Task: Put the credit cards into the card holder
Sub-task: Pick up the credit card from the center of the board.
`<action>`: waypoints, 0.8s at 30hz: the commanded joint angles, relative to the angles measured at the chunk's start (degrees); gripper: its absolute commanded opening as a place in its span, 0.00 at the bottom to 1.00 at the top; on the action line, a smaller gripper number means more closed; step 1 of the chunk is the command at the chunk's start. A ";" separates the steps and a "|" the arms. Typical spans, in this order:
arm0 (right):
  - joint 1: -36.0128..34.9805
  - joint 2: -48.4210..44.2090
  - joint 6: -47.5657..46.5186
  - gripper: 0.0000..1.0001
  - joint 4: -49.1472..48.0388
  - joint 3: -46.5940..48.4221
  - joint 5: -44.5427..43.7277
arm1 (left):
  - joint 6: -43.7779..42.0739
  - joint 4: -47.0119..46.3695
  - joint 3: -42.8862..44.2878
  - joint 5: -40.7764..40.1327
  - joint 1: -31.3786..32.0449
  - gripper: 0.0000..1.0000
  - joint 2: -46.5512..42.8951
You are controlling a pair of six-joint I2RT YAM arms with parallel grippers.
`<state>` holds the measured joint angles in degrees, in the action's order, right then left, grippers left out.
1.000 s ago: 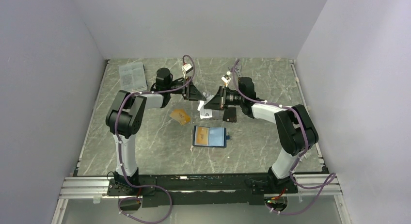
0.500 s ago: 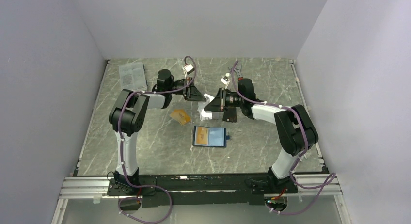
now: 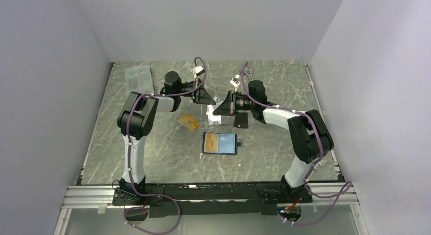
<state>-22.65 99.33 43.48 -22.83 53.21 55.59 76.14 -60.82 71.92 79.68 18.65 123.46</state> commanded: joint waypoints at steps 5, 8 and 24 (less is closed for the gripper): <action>-0.62 0.67 1.82 0.10 -1.07 -2.55 1.96 | -0.85 -1.45 3.59 -4.15 -2.68 0.00 -0.03; -0.36 1.42 5.13 0.11 -5.09 -4.28 1.93 | -6.10 4.26 2.58 -6.44 -4.11 0.00 -1.49; 2.74 3.22 14.95 0.05 -17.27 -7.32 1.98 | -14.27 14.02 1.09 -9.02 -5.03 0.00 -3.09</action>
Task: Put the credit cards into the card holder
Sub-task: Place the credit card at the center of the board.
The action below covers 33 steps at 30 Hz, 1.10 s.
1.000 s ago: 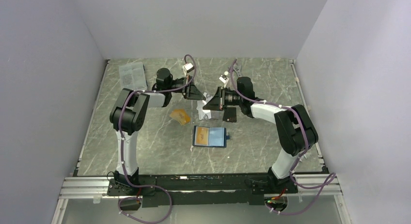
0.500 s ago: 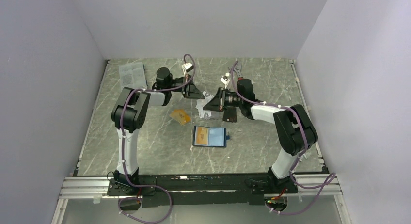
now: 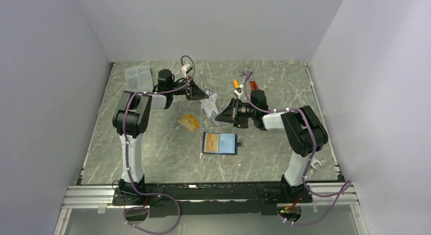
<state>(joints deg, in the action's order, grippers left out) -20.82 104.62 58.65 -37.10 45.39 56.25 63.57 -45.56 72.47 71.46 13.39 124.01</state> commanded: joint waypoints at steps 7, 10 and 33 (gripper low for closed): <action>2.19 -3.02 -6.83 0.33 5.61 2.88 2.88 | 0.96 -3.85 0.17 -0.18 0.24 0.00 -3.96; 3.16 -5.20 -12.82 0.37 13.55 4.71 2.09 | 3.53 -6.64 -0.02 0.25 0.24 0.00 -3.89; 1.23 -1.77 -12.92 0.37 13.76 12.08 1.28 | 4.36 -8.59 -2.15 0.43 1.82 0.00 -5.22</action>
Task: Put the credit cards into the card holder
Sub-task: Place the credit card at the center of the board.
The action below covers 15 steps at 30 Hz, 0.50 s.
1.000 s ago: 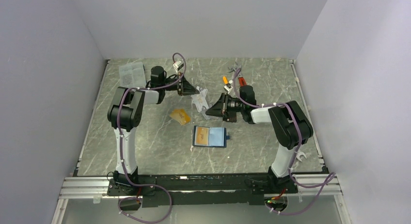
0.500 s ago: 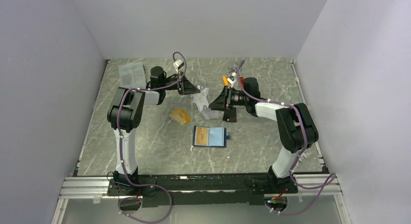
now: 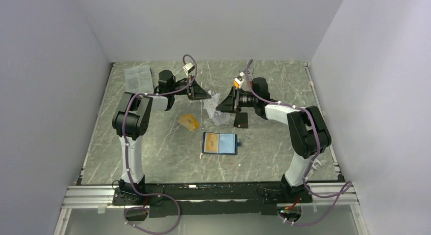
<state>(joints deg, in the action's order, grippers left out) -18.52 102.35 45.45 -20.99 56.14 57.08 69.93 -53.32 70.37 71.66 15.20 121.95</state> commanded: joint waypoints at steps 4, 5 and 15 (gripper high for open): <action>-1.44 0.16 0.67 0.32 -2.20 0.11 -0.13 | -4.78 2.11 0.28 -0.41 0.00 0.00 -3.61; -1.57 -0.05 0.32 0.31 -1.33 0.18 -0.35 | -5.97 3.46 0.40 -0.66 0.00 0.00 -3.97; -1.67 -0.04 -2.50 0.20 6.12 2.47 -2.39 | -17.95 16.09 0.79 -2.32 0.14 0.00 -6.58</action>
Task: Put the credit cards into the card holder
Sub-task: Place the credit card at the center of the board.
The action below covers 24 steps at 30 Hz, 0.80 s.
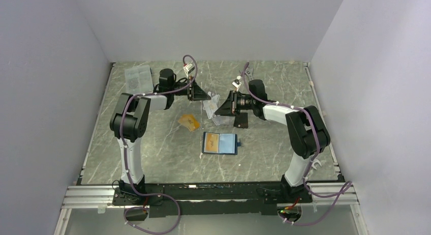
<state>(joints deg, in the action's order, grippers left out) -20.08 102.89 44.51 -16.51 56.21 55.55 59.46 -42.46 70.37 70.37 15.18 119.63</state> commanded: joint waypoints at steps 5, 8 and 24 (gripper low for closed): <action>-0.09 1.86 4.45 0.08 -4.62 3.13 1.06 | -11.11 8.78 0.67 -1.49 0.61 0.00 -4.76; -0.45 2.73 7.95 0.05 -9.26 2.62 1.56 | -13.02 10.67 0.52 -1.80 0.87 0.00 -4.78; -0.62 5.70 16.21 0.14 -21.54 1.79 2.77 | -9.25 6.19 -1.30 -0.94 2.31 0.00 -3.84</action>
<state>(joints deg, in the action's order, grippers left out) -20.73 108.44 58.22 -30.79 56.84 57.60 49.82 -33.67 69.12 68.03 17.45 117.64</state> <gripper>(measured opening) 0.183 0.010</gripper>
